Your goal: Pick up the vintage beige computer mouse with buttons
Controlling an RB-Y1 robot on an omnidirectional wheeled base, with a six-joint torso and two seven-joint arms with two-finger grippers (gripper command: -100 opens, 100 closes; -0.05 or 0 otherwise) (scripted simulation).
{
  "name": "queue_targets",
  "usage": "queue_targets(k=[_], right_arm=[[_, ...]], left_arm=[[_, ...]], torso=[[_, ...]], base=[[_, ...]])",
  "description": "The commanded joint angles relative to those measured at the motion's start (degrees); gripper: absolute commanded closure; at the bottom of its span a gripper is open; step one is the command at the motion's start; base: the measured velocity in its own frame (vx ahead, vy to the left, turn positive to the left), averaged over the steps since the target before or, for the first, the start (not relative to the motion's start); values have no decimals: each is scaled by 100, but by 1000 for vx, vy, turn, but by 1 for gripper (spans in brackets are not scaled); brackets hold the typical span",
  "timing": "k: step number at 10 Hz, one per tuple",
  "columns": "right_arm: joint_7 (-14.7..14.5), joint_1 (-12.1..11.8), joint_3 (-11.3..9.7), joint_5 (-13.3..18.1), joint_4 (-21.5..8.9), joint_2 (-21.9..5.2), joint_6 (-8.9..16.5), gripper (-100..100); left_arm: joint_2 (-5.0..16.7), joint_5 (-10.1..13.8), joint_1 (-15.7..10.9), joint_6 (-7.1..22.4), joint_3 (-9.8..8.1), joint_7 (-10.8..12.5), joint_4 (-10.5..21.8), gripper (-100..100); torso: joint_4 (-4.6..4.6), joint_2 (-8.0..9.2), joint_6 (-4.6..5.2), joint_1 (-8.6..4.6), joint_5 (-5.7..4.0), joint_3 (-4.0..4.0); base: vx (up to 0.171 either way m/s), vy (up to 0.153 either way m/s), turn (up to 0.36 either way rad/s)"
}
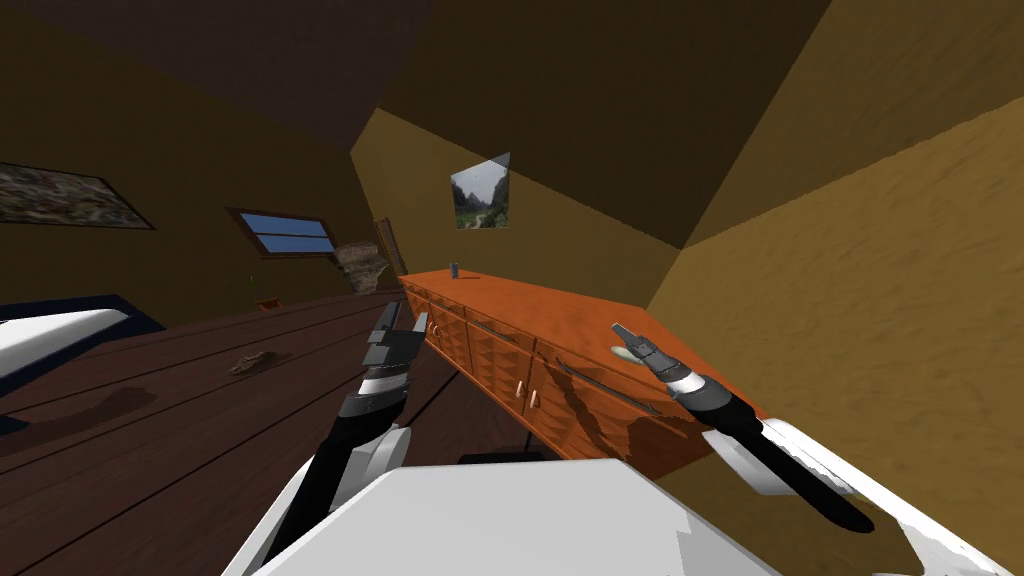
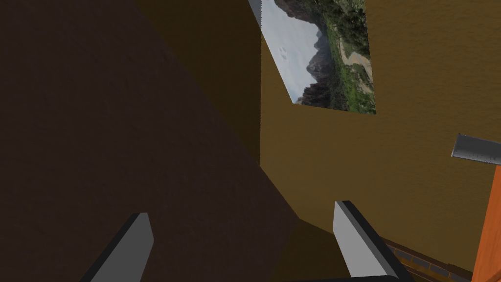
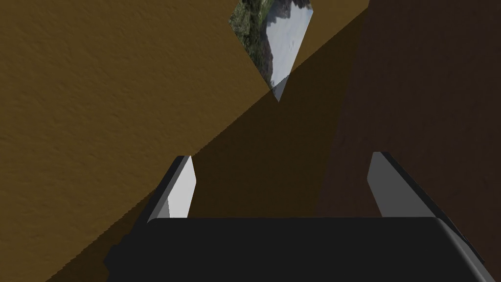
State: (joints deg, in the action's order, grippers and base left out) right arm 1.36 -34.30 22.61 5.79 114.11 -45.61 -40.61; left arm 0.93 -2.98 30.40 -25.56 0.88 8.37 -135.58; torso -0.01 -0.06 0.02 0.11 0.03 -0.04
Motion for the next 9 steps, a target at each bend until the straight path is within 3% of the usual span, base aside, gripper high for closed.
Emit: queue_targets(k=[1, 4, 6, 7, 8, 9], right_arm=[[8, -6, 14, 9, -33, -212, -23, -100], [147, -137, 240, 126, -416, -779, -255, -100], [147, -137, 240, 126, -416, -1082, -255, -100], [214, -203, 331, 198, -608, -1285, -365, -100], [214, -203, 331, 198, -608, -1462, -365, -100], [214, -203, 331, 198, -608, -1523, -365, -100]], left_arm=[[0, 0, 0, 0, 0, 0, 0, 0], [0, 0, 0, 0, 0, 0, 0, 0], [0, 0, 0, 0, 0, 0, 0, 0], [0, 0, 0, 0, 0, 0, 0, 0], [0, 0, 0, 0, 0, 0, 0, 0], [0, 0, 0, 0, 0, 0, 0, 0]], torso=[[0, 0, 0, 0, 0, 0], [1, 3, 0, -5, -1, 2], [0, 1, 1, -5, -1, 1], [1, 6, 2, -7, -2, 3], [1, 4, -2, -6, -2, 3], [1, 4, 1, -6, -2, 2]], base=[[12, 12, -12], [19, 19, 115], [14, 12, 25], [12, 15, 119], [15, 10, 83], [8, 2, -9]])
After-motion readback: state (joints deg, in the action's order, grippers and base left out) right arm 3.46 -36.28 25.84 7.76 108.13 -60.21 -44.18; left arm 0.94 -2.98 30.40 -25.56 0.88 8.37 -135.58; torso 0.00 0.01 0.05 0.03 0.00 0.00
